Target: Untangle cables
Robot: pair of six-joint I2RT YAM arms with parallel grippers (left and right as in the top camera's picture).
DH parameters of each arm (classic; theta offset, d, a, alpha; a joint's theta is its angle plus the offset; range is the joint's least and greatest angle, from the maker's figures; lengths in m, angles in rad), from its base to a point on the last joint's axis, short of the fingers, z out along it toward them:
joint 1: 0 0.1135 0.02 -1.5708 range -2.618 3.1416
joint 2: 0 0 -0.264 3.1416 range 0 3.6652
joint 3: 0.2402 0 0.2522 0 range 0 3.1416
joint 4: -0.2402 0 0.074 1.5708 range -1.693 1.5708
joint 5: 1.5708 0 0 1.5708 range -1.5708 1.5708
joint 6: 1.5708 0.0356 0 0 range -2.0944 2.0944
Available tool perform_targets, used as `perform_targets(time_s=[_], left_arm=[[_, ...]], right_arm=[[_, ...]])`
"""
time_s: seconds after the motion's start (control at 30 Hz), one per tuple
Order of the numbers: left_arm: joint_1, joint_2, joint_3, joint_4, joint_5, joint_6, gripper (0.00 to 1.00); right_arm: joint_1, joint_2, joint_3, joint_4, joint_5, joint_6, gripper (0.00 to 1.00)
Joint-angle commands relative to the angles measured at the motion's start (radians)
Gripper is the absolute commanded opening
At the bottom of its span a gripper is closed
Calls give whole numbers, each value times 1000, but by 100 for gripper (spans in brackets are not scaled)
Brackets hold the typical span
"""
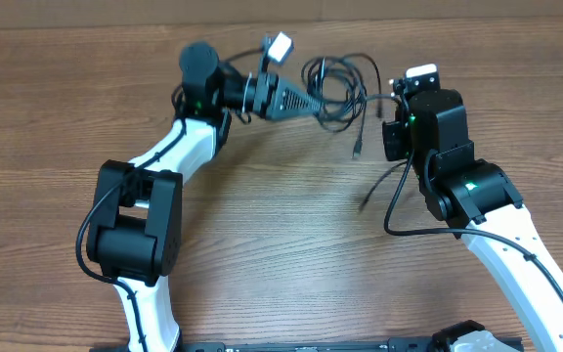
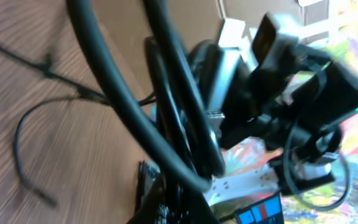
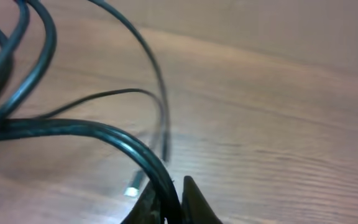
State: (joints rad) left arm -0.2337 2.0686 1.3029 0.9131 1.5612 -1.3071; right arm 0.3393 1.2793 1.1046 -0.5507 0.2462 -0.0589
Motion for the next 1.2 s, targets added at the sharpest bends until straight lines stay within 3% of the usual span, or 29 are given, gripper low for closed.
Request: perform_targets(time_s=[0.0,0.13,0.2,0.53,0.77,1.0,1.17], left_arm=[[19,-13,-93,-3,21,214,4],[59,-13,-164,-52,21,308,4],[86,-13,-187,-91,16,351,4],[163,-13,-239,-467,-77,655,4],[163,-14,-239,-950,-456,911,4],[170,-20,-232,-1064,-523,941,4],[156,-40,-144,-1337,-874,1015,4]], right_arm=[[-9,0,0,-11,-230,6,7],[-9,51,0,-85,-439,6,9],[-9,90,0,-121,-494,16,18],[-9,274,0,-116,-540,171,35],[-9,295,0,-85,-600,224,38],[-8,295,0,-82,-600,224,42],[-8,295,0,-83,-600,246,43]])
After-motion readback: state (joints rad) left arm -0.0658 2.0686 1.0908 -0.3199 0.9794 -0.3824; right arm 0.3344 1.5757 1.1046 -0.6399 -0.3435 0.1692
